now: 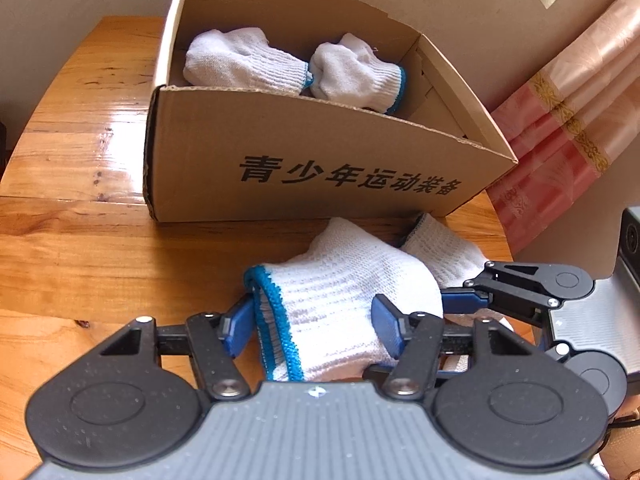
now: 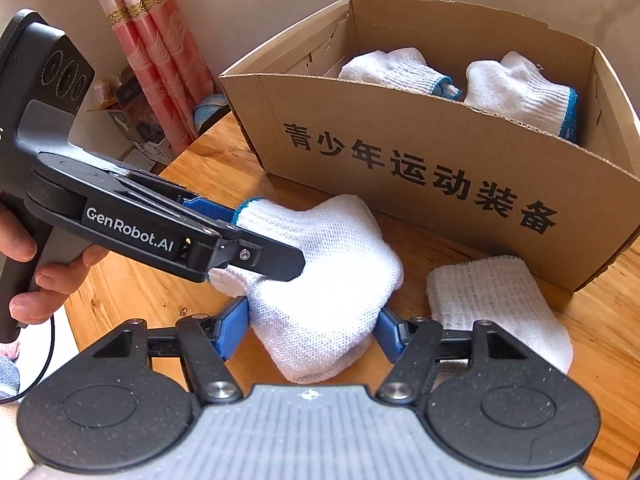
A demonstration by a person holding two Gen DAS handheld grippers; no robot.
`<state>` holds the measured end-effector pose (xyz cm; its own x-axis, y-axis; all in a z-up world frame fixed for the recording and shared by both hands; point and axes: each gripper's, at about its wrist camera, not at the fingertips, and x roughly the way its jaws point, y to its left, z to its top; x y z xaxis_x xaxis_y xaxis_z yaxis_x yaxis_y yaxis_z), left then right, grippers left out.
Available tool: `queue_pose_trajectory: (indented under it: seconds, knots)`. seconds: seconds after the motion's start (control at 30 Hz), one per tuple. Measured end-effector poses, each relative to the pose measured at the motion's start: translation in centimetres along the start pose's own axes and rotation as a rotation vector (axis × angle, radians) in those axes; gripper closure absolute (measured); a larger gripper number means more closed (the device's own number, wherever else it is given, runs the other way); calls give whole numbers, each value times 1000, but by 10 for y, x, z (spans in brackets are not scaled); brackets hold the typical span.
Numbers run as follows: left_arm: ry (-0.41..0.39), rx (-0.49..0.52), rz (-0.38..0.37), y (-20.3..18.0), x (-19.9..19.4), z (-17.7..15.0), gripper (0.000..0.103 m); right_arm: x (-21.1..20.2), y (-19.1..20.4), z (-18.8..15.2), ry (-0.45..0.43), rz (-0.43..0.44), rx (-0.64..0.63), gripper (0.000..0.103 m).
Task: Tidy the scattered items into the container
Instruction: 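Close the left tool on the glove while the right tool holds its cuff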
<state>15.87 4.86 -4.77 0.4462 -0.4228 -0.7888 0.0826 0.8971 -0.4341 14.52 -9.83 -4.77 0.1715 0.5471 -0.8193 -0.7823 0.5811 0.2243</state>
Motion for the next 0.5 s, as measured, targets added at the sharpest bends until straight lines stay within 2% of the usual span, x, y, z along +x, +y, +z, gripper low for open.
queue_pose_trajectory:
  seconds: [0.5]
  knots:
    - [-60,43,9,-19,-38,-12,42,-32,26,-3,-52,-28,-47,32]
